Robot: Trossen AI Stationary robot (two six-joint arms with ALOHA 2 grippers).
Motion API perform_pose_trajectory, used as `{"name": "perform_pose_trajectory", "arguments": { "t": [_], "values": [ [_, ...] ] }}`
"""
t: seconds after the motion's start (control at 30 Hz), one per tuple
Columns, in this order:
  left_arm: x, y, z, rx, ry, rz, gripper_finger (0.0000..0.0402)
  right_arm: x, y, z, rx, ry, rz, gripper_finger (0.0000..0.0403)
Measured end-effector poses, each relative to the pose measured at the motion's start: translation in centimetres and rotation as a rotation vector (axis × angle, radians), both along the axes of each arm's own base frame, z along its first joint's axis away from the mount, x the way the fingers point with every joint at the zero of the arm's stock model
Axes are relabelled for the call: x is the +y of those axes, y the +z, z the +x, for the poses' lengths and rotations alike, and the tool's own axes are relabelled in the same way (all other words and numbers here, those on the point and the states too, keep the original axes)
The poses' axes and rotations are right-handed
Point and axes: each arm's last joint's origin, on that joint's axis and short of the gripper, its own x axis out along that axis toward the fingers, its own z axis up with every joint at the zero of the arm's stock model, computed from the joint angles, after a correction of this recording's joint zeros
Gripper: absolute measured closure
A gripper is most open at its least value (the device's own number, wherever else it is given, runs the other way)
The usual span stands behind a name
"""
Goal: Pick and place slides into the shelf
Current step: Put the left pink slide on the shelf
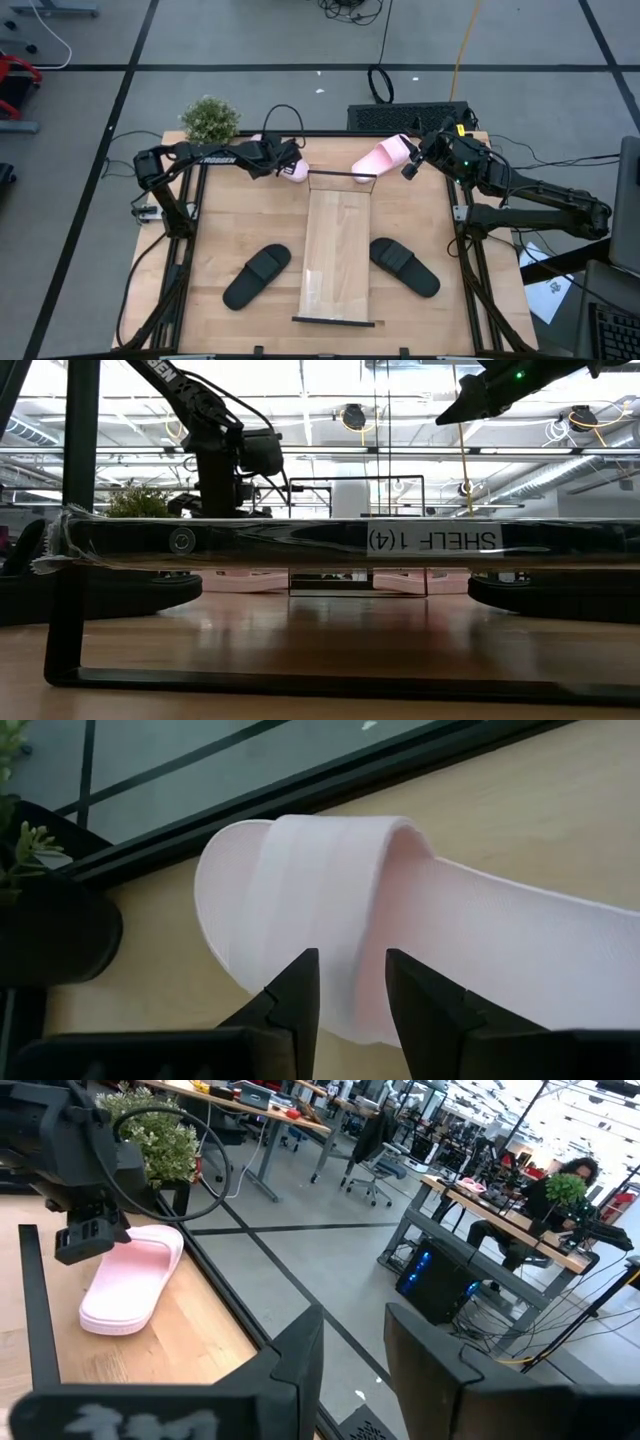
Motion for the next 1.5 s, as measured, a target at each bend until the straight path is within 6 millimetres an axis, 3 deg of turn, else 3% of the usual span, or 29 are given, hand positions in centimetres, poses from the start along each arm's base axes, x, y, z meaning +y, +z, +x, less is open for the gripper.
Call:
{"name": "perform_pose_trajectory", "arguments": {
  "t": [0.2, 0.57, 1.1, 1.2, 1.33, 1.5],
  "values": [
    [0.0, 0.0, 0.2, -0.026, -0.011, -0.008, 0.0286, 0.0, 0.0, 0.0, 0.0, 0.0, 0.0, 0.0303],
    [0.4, -2.0, 0.8, 0.036, -0.009, 0.003, 0.0286, 0.0, 0.0, 0.0, 0.018, 0.004, -0.017, 0.0303],
    [0.6, -2.7, 0.4, 0.121, 0.018, 0.044, 0.0289, 0.0, 0.0, 0.0, 0.021, 0.004, -0.021, 0.0303],
    [0.6, -2.6, 0.4, 0.134, 0.009, 0.041, 0.0317, 0.0, 0.0, 0.0, 0.021, 0.003, -0.021, 0.0303],
    [1.0, -2.7, 0.2, 0.153, -0.031, 0.012, 0.0387, 0.0, 0.0, 0.0, 0.02, 0.003, -0.02, 0.0303],
    [1.0, -2.3, 0.1, 0.119, -0.036, -0.017, 0.0396, 0.0, 0.0, 0.0, 0.019, 0.003, -0.019, 0.0303]
  ]
}}
